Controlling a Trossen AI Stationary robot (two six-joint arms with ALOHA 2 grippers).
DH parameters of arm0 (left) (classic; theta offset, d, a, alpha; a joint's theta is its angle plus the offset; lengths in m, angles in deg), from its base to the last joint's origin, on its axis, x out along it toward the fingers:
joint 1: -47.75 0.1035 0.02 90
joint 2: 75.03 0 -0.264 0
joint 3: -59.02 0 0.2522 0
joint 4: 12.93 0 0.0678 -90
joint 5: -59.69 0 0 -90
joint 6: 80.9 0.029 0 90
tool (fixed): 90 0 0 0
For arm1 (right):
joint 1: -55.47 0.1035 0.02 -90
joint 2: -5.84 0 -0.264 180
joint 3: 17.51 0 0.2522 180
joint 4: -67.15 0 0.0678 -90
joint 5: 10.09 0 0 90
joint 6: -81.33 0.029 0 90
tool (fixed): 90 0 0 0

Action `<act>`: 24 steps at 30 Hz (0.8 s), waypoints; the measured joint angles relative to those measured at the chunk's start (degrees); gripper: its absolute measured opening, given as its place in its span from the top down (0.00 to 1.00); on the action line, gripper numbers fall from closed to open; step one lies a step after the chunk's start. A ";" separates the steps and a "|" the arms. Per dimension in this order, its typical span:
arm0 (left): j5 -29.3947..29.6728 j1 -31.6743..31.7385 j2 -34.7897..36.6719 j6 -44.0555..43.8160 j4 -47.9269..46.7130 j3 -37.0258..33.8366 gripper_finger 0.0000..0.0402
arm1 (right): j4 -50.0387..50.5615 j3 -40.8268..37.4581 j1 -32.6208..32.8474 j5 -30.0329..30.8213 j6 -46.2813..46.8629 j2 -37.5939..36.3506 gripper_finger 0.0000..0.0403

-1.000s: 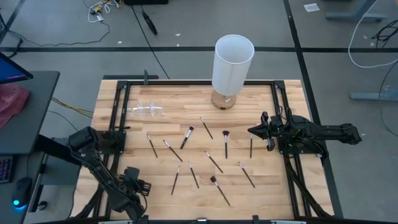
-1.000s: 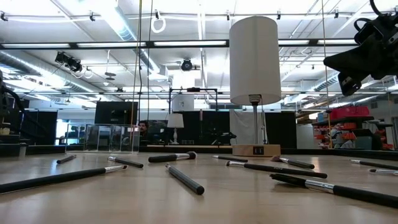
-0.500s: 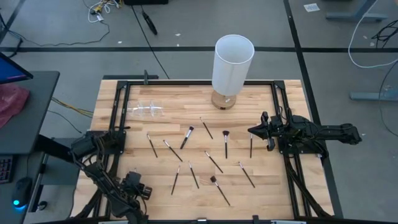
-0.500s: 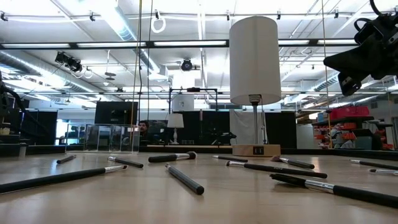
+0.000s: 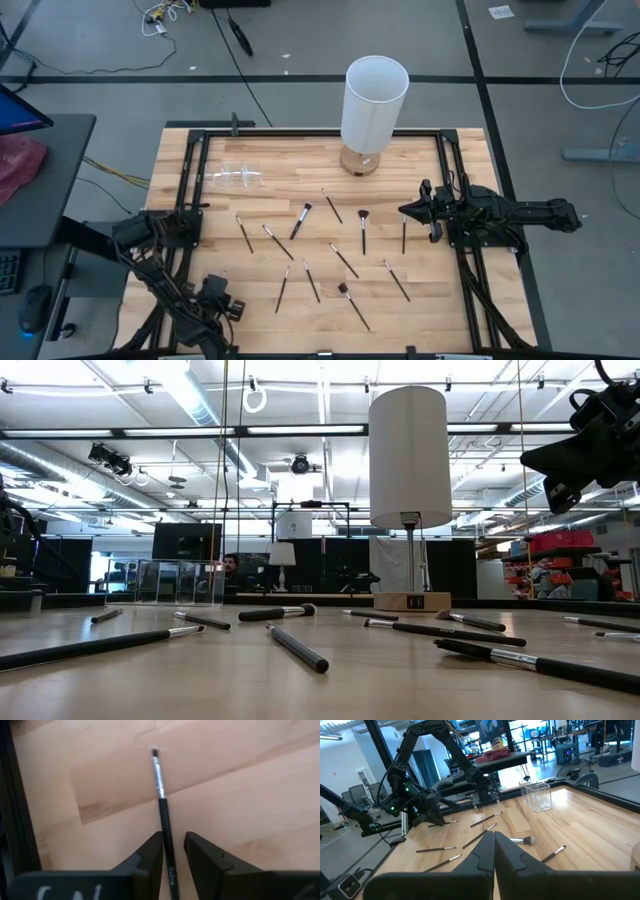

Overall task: Put items in baskets/containers
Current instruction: Put the black eyeshadow brush into the transparent organizer

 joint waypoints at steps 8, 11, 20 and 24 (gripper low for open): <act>5.05 3.01 -0.43 1.82 -0.20 -0.38 0.85 | 0.00 0.02 0.01 0.00 0.01 -0.01 0.99; 7.39 4.70 -0.56 2.31 -0.09 -0.48 0.88 | 0.00 0.01 0.01 0.00 0.02 -0.01 0.99; 13.70 7.52 -0.72 3.36 0.75 -0.52 0.90 | 0.00 0.00 0.01 0.00 0.01 0.00 0.99; 14.46 7.71 -0.73 3.29 1.12 -0.52 0.88 | 0.00 0.02 0.02 -0.02 0.00 -0.02 0.99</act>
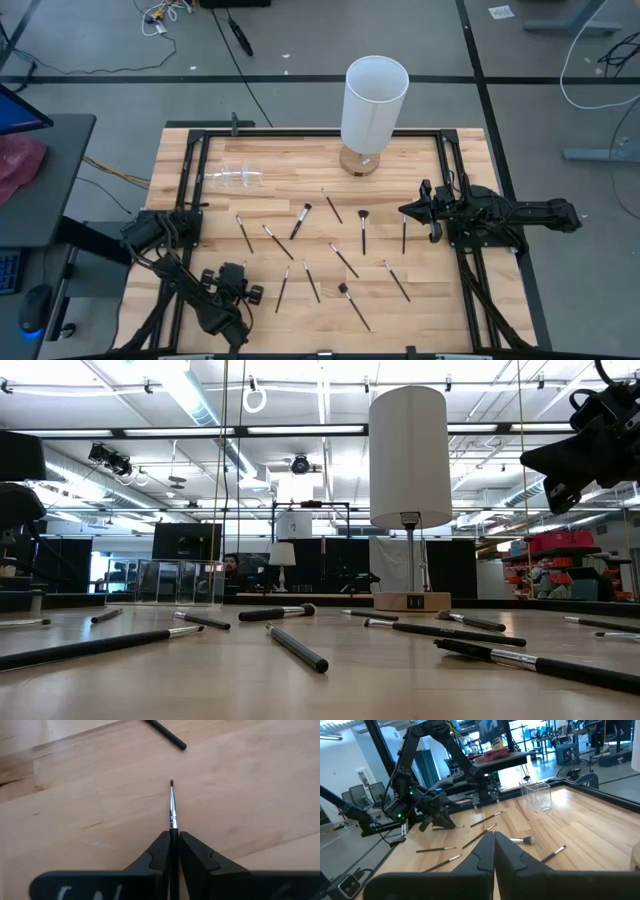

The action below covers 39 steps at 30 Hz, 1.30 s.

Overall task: Put items in baskets/containers
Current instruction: Put the black eyeshadow brush into the transparent organizer

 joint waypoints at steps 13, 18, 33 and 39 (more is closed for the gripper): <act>-1.07 0.00 0.04 -1.34 -0.57 0.09 0.73 | 0.00 0.00 0.00 0.02 0.01 0.01 0.99; -2.57 0.00 0.11 -1.65 -1.67 0.17 0.62 | 0.00 -0.02 -0.01 0.01 0.01 0.01 0.99; 2.55 0.33 0.61 -1.33 3.54 -5.69 0.58 | 0.00 0.00 -0.02 0.02 0.00 0.01 0.99; 3.21 -0.33 0.44 -1.12 3.66 -5.94 0.61 | -0.02 0.00 -0.01 0.00 0.02 0.01 0.99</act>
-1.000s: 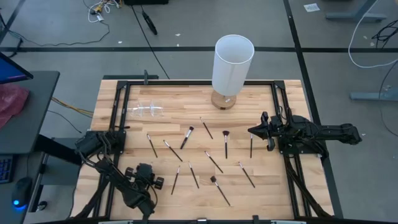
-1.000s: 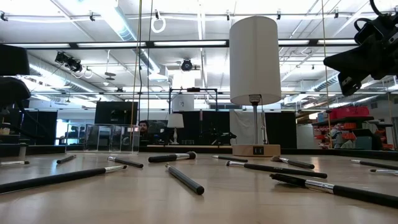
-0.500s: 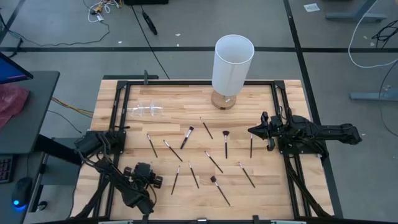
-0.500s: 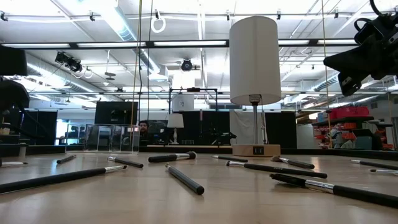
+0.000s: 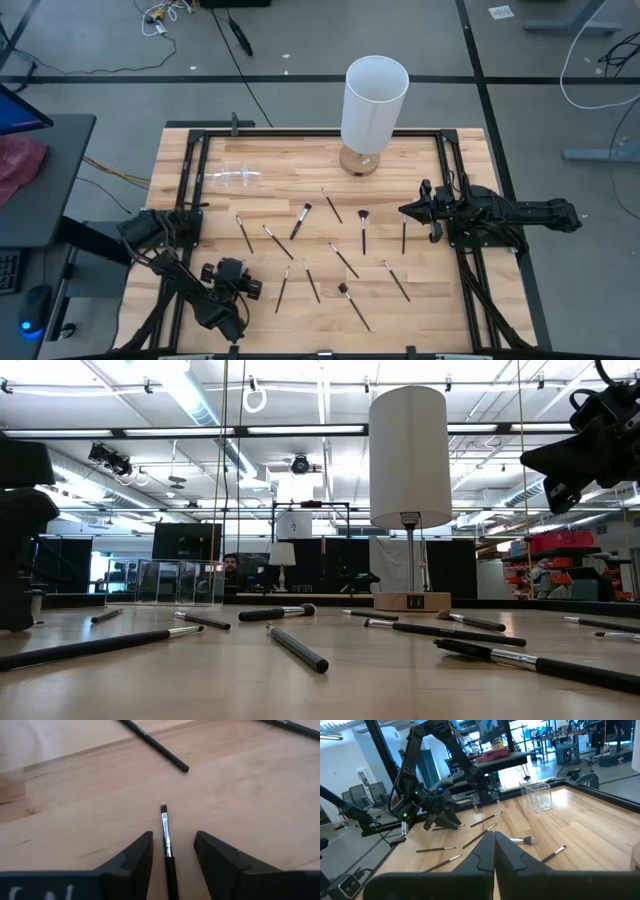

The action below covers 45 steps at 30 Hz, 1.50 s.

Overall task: Put items in baskets/containers
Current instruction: Put the black eyeshadow brush into the transparent organizer

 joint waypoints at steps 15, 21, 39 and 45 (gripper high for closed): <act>-0.02 -5.18 0.22 0.21 2.90 -2.44 0.85 | 0.02 -0.01 0.00 0.01 -0.01 0.00 0.99; 1.54 -8.07 -0.55 0.29 2.57 -2.62 0.97 | 0.02 -0.01 -0.01 0.02 0.00 -0.01 0.99; 6.43 -8.32 0.85 2.58 4.35 -2.65 0.98 | 0.02 0.00 0.00 0.02 -0.02 0.01 0.99; 6.69 -7.66 3.70 3.19 6.18 -2.52 0.99 | 0.02 0.00 -0.01 0.01 -0.01 0.01 0.99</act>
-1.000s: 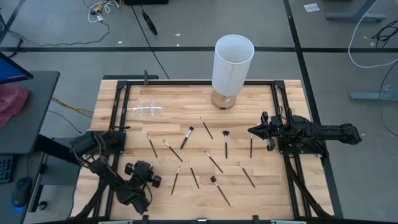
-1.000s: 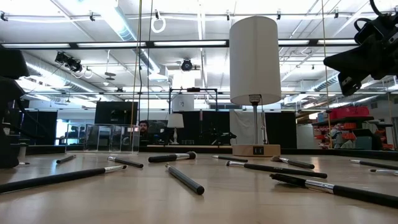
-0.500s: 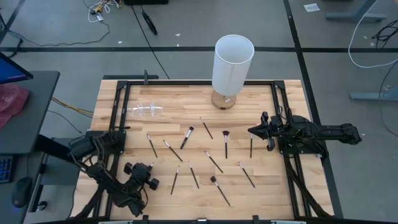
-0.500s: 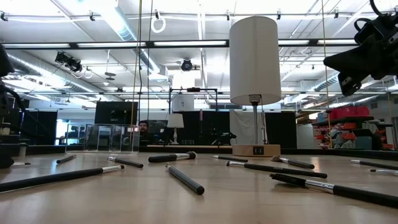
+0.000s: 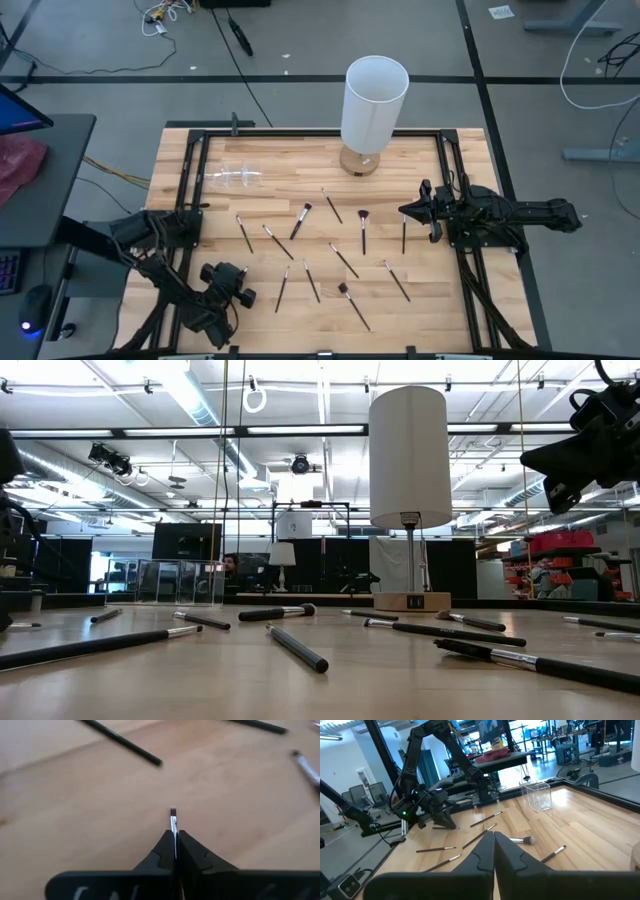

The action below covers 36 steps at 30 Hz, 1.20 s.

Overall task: Put items in baskets/containers
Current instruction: Put the black eyeshadow brush into the transparent organizer

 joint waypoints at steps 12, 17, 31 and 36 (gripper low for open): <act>5.97 1.73 0.32 3.23 3.78 0.21 1.00 | 0.00 -0.02 0.01 0.00 -0.01 -0.01 0.99; 6.12 2.27 0.32 3.91 3.48 0.21 0.99 | -0.01 -0.01 0.01 0.00 0.01 -0.01 0.99; 3.75 -2.34 0.75 2.13 3.50 0.21 0.63 | 0.00 -0.02 0.02 -0.01 0.01 -0.02 0.99; 5.13 -1.94 -1.83 5.65 4.88 0.48 0.59 | 0.00 -0.02 0.00 0.00 -0.01 -0.01 0.99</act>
